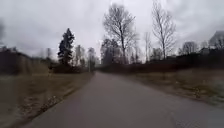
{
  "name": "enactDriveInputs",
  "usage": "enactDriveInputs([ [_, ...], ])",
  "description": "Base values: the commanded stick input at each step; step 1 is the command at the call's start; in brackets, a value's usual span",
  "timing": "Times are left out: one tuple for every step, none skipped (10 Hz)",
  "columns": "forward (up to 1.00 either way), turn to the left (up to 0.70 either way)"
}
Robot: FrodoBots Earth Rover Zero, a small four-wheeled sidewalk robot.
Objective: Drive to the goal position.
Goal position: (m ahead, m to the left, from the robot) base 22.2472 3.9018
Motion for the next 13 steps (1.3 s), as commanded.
enactDriveInputs([
  [0.7, 0.0],
  [0.7, 0.0],
  [0.7, 0.0],
  [0.7, 0.0],
  [0.7, 0.0],
  [0.7, 0.0],
  [0.7, 0.0],
  [0.7, 0.0],
  [0.7, 0.0],
  [0.7, 0.0],
  [0.7, 0.0],
  [0.7, 0.0],
  [0.7, 0.0],
])
